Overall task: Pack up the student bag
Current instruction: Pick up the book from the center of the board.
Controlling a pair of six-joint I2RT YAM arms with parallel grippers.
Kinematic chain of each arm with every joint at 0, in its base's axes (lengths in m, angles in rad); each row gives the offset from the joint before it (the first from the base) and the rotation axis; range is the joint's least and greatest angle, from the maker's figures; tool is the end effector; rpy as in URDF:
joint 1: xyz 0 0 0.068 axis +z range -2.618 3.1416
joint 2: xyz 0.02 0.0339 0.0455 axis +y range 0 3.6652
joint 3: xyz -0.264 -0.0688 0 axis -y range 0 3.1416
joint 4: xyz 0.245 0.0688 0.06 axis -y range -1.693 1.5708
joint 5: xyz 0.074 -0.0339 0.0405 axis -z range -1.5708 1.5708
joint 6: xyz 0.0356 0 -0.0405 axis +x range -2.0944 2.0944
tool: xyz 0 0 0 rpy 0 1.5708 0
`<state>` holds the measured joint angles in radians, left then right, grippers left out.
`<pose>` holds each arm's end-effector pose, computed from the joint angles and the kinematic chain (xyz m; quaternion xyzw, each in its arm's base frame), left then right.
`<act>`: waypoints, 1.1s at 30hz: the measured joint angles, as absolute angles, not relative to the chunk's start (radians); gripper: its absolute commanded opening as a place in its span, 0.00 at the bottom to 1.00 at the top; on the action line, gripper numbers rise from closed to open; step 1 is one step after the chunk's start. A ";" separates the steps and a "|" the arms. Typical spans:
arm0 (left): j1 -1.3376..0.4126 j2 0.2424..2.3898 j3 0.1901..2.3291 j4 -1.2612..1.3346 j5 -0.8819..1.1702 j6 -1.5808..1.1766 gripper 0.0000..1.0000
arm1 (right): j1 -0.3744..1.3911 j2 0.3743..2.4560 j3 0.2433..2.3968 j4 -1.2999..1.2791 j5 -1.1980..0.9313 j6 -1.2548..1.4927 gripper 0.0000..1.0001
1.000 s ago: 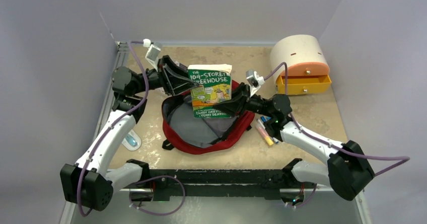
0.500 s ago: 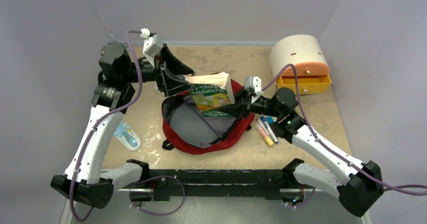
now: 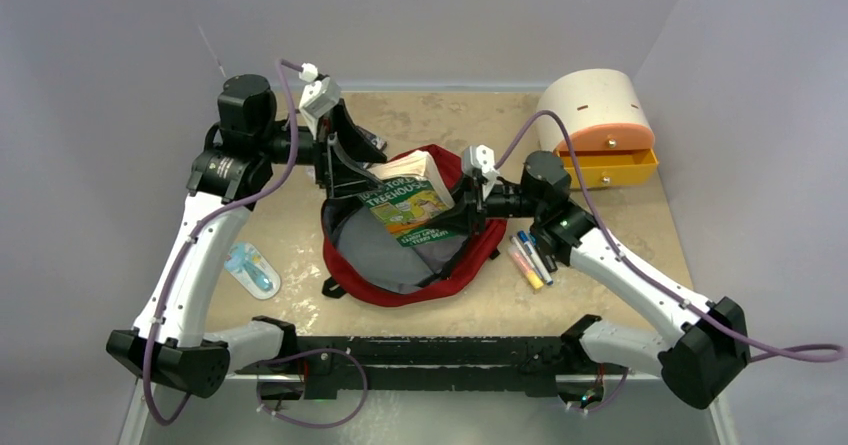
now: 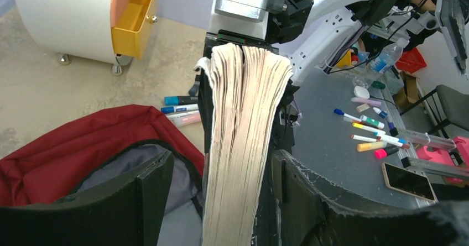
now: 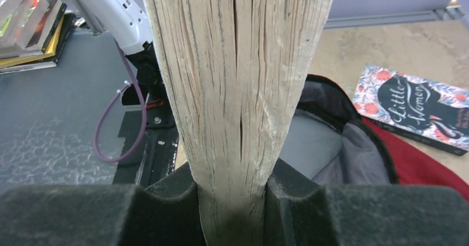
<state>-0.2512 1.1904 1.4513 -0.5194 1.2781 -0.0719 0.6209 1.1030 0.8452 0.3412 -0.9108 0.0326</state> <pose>0.2092 -0.0889 0.4583 0.4193 0.6009 -0.5452 0.4073 0.1859 0.1675 0.3527 -0.4861 0.4881 0.4942 0.5304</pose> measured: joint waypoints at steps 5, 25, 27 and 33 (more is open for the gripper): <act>-0.260 1.217 1.453 -0.567 1.275 -0.037 0.62 | 0.622 1.192 0.946 0.237 -0.941 0.007 0.00; -0.350 1.277 1.477 -0.776 1.032 0.147 0.47 | 0.622 1.496 1.321 -0.336 -1.021 -0.314 0.00; -0.358 1.275 1.473 -0.779 1.021 0.152 0.47 | 0.621 1.504 1.348 -0.393 -1.016 -0.353 0.00; -0.376 1.239 1.410 -0.772 1.009 0.150 0.44 | 0.621 1.504 1.374 -0.507 -0.989 -0.424 0.00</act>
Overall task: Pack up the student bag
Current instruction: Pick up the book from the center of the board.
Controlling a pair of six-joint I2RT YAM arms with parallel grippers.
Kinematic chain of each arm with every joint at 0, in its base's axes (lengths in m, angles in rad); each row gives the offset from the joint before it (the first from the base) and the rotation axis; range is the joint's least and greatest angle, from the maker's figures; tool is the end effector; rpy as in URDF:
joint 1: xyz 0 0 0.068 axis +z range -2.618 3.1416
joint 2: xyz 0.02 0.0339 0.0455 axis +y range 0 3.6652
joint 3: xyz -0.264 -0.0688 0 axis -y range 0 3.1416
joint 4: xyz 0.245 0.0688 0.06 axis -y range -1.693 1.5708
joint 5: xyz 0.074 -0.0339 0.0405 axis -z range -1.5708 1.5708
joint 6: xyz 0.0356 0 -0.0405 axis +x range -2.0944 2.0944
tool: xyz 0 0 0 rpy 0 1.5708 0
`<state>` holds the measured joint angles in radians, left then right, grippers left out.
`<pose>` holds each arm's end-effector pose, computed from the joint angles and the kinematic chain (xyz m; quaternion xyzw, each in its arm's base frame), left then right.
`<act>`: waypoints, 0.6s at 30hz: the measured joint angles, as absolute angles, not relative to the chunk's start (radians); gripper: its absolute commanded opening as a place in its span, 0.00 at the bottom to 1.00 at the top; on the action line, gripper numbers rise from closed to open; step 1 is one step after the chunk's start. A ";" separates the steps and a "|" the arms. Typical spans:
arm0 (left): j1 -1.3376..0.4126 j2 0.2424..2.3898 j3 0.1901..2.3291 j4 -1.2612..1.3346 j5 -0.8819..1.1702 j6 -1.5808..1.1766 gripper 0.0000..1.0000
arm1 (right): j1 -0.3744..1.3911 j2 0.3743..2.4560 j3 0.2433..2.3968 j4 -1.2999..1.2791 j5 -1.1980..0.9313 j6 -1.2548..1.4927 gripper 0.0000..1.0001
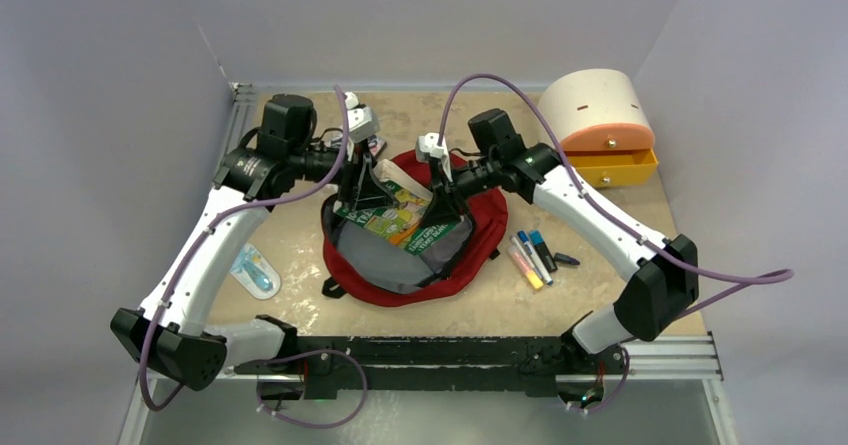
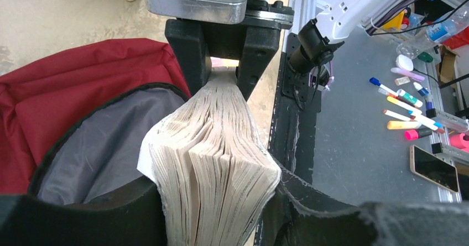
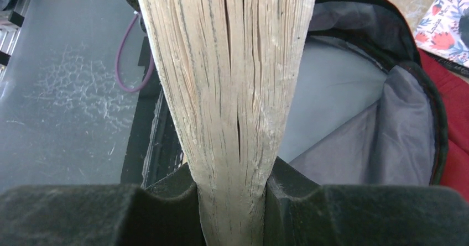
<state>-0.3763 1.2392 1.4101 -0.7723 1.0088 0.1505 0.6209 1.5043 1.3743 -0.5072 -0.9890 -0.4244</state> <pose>0.2139 -0.1169 0.4113 0.4191 0.6893 -0.4708 0.3571 0.2498 0.2152 0.3490 -0.5774 0.5745 0.4606 0.3526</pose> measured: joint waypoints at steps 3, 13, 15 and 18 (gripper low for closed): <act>-0.382 1.232 1.390 -0.769 1.010 0.150 0.44 | 0.621 1.504 1.380 -0.552 -0.981 -0.442 0.00; -0.401 1.232 1.358 -0.756 1.017 0.150 0.51 | 0.608 1.501 1.393 -0.644 -0.960 -0.448 0.00; -0.403 1.230 1.355 -0.746 1.017 0.150 0.52 | 0.598 1.496 1.393 -0.653 -0.961 -0.445 0.00; -0.405 1.219 1.349 -0.729 1.017 0.150 0.52 | 0.582 1.477 1.393 -0.664 -0.961 -0.442 0.00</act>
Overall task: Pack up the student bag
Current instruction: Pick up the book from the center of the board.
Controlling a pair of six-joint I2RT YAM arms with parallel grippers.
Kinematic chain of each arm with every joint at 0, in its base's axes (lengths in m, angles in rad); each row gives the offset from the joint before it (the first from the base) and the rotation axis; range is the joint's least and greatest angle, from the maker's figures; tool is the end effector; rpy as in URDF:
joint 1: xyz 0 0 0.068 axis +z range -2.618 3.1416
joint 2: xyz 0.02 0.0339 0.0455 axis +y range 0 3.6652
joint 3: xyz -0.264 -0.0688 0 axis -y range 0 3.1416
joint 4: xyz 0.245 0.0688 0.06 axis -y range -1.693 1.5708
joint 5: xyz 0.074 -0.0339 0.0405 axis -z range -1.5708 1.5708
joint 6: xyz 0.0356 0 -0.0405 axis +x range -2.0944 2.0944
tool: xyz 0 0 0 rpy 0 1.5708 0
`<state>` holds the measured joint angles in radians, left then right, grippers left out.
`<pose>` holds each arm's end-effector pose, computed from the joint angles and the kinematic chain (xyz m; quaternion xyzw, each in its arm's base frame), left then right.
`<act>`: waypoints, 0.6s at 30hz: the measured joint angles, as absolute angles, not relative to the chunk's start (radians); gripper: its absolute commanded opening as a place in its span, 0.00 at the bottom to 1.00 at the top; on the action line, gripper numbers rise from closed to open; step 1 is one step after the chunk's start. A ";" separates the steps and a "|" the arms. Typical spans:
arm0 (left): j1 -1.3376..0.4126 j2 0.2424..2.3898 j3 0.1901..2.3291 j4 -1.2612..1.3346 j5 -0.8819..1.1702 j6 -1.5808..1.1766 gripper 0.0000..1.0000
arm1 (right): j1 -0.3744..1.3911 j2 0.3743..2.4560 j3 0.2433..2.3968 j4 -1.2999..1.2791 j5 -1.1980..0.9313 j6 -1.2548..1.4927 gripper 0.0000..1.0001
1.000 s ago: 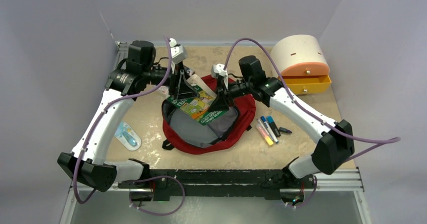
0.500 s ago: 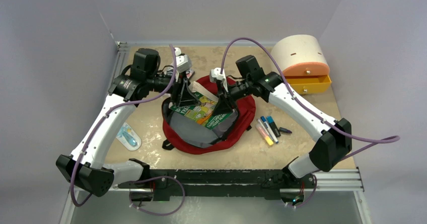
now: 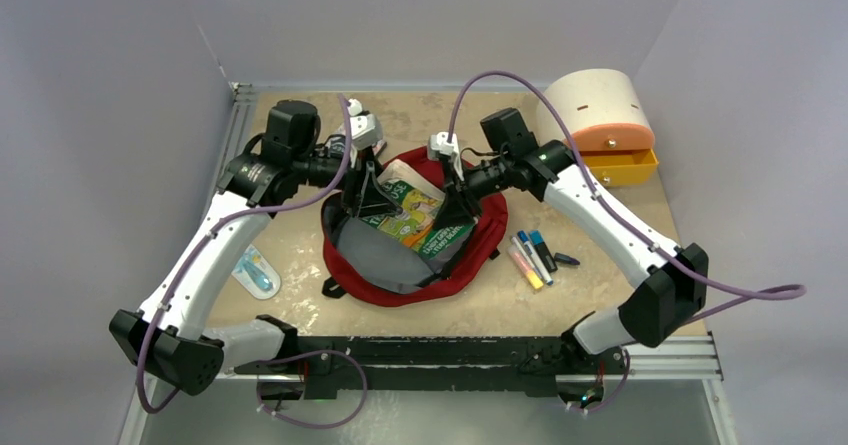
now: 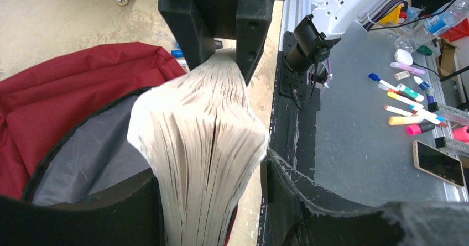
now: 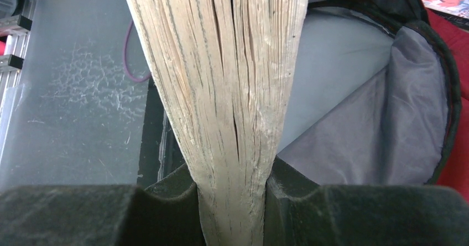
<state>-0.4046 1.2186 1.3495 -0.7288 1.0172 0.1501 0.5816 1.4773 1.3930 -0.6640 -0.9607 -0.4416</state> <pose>0.2093 -0.1226 0.4006 0.4304 0.6803 -0.4788 0.3504 0.2461 0.1967 0.3513 -0.5590 0.6184 0.4473 0.3240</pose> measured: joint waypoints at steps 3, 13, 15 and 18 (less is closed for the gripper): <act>-0.405 1.201 1.346 -0.716 1.018 0.150 0.50 | 0.569 1.448 1.393 -0.677 -0.961 -0.438 0.00; -0.405 1.201 1.346 -0.714 1.048 0.150 0.42 | 0.554 1.414 1.393 -0.721 -0.990 -0.439 0.00; -0.405 1.208 1.346 -0.717 1.054 0.150 0.41 | 0.553 1.416 1.393 -0.726 -0.991 -0.440 0.00; -0.405 1.219 1.346 -0.723 1.061 0.150 0.38 | 0.548 1.428 1.396 -0.738 -1.005 -0.448 0.00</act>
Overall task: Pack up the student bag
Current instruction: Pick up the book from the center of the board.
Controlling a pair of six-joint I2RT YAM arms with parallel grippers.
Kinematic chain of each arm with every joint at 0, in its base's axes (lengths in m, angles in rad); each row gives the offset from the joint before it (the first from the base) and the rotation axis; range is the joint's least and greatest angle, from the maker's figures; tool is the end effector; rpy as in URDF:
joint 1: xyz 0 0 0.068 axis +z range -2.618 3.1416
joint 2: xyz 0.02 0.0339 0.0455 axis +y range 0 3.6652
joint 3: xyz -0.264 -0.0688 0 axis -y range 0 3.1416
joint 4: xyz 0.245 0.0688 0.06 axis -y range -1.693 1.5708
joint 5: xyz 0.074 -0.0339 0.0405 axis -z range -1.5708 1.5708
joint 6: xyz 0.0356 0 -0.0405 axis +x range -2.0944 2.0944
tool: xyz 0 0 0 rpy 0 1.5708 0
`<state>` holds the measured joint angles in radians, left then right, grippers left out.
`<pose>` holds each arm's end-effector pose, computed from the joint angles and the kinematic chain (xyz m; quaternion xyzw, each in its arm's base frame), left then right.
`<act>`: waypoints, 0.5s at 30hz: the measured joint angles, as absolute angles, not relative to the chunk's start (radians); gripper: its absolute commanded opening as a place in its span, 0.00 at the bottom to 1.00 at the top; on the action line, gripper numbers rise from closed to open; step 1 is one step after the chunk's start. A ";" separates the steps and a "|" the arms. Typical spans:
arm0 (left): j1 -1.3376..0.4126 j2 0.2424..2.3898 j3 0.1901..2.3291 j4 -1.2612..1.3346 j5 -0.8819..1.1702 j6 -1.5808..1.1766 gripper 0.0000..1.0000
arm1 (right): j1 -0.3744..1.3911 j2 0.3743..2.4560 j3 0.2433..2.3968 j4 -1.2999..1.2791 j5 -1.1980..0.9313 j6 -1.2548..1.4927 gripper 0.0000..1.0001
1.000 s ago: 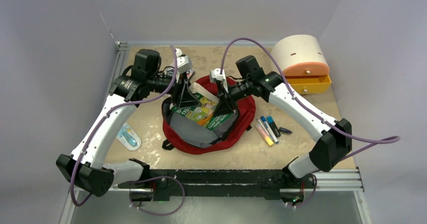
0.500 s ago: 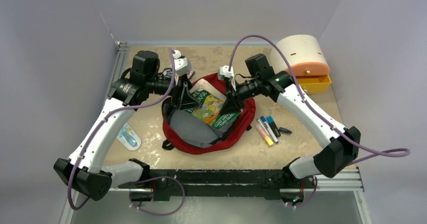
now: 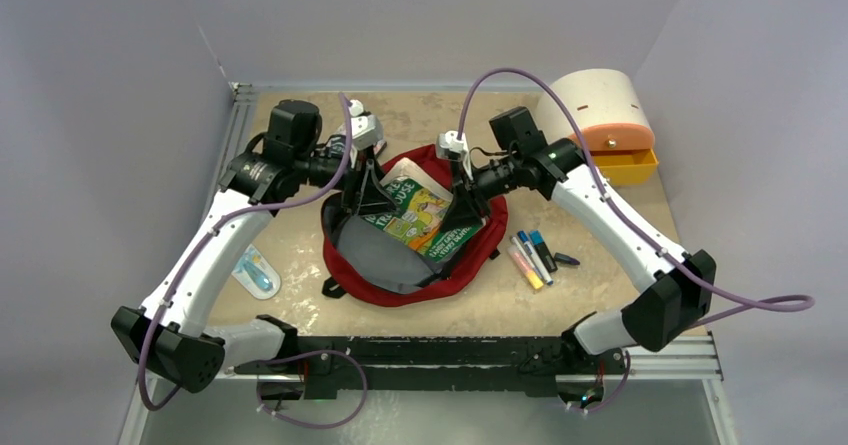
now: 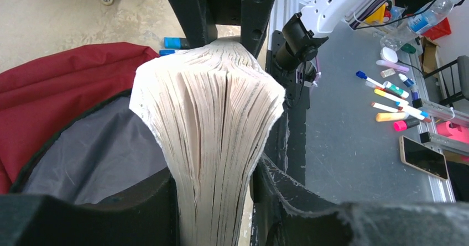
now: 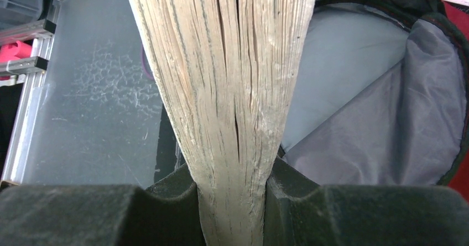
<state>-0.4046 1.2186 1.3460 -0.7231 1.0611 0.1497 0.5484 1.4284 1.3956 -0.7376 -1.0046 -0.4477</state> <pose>0.2083 -0.1230 0.4007 0.4365 0.6681 -0.4948 0.3440 0.2371 0.1800 0.3619 -0.5504 0.6196 0.4600 0.3187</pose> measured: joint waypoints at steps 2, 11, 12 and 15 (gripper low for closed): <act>-0.405 1.225 1.346 -0.726 1.061 0.150 0.38 | 0.546 1.448 1.412 -0.755 -1.015 -0.455 0.00; -0.408 1.242 1.346 -0.727 1.047 0.150 0.30 | 0.546 1.499 1.461 -0.783 -1.021 -0.473 0.00; -0.408 1.245 1.346 -0.727 1.044 0.150 0.27 | 0.546 1.501 1.462 -0.785 -1.021 -0.473 0.00; -0.411 1.252 1.346 -0.727 1.044 0.150 0.18 | 0.545 1.501 1.462 -0.796 -1.021 -0.475 0.00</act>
<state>-0.4114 1.2522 1.3460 -0.7269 1.0435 0.1497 0.5453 1.5005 1.4624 -0.7959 -1.0206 -0.4747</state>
